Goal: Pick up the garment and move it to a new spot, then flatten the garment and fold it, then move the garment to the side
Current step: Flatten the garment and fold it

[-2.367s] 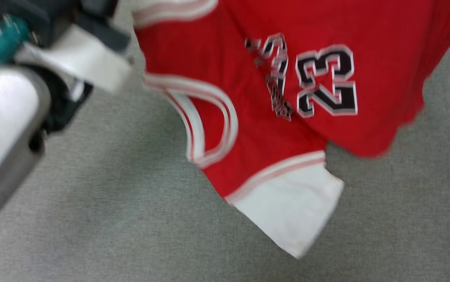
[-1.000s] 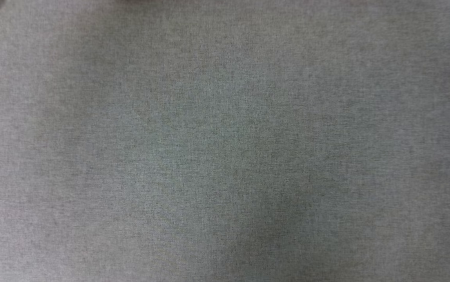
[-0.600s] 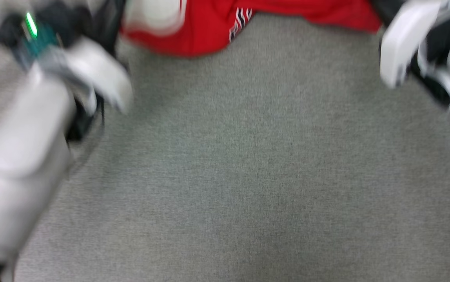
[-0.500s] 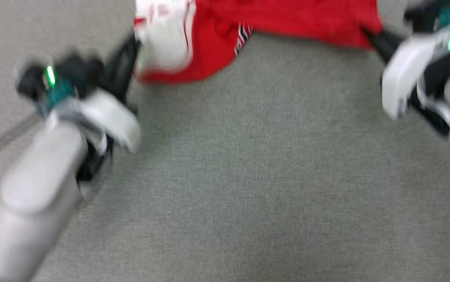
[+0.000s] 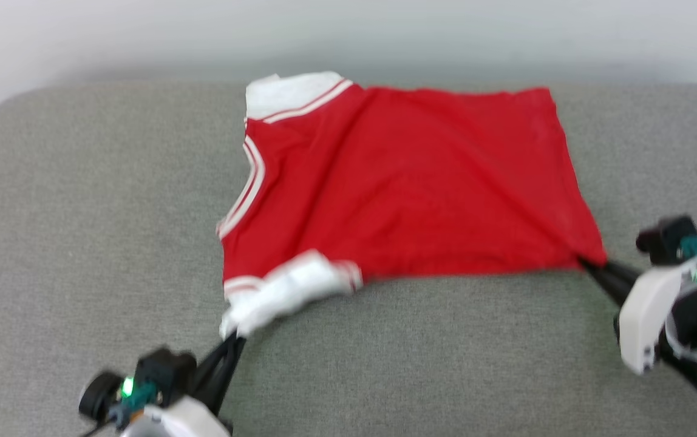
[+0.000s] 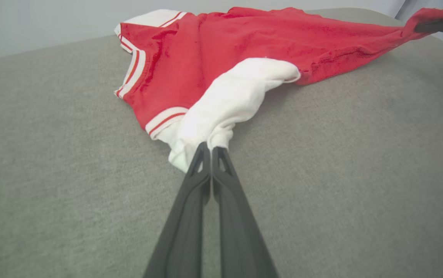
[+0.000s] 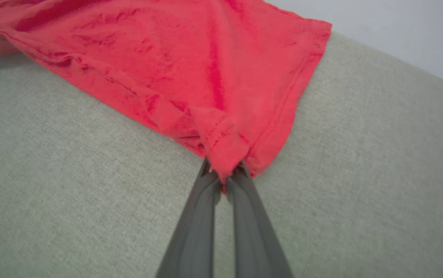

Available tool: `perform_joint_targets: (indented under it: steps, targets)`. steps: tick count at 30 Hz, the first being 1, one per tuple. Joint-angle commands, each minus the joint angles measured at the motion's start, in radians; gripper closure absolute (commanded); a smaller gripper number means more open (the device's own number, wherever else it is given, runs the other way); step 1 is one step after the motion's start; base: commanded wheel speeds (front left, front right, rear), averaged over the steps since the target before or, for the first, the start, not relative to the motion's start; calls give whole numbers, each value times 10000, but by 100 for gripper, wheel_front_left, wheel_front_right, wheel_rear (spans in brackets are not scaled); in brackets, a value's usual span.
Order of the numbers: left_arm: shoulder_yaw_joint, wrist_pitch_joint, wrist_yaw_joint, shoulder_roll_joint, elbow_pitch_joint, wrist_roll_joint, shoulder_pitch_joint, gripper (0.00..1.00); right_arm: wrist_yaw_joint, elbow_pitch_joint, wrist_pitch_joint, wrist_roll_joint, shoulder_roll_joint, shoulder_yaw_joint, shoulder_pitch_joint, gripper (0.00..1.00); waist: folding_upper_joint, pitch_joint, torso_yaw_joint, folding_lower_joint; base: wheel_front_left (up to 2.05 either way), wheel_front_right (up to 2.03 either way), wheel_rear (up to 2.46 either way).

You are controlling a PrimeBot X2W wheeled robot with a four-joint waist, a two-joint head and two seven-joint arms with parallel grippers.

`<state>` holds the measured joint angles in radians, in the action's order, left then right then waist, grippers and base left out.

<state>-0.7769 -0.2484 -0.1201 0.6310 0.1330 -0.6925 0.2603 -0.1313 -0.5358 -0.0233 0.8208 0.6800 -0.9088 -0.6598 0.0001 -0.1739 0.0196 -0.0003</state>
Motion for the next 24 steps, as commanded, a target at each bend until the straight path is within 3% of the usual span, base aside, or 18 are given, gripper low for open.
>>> perform_joint_targets:
  steps: [1,13,18,24]
  targets:
    - [-78,72,-146,160,-201,-150,-552,100,12,181,-35,98,88,31,648,100,-1,506,-47,3,0,0,0]
    - [-493,271,-1096,841,-1388,-972,-3575,100,12,1744,84,475,1033,1414,4797,100,-1,1572,-21,3,0,0,0]
    - [-770,544,-1071,1019,-1642,-999,-3943,100,12,2435,463,148,1128,2353,6030,100,-1,1619,-25,3,0,0,0]
    - [-522,531,-957,1042,-1451,-855,-3175,100,10,3192,1155,-463,634,3580,6534,100,-1,1467,82,3,0,0,0]
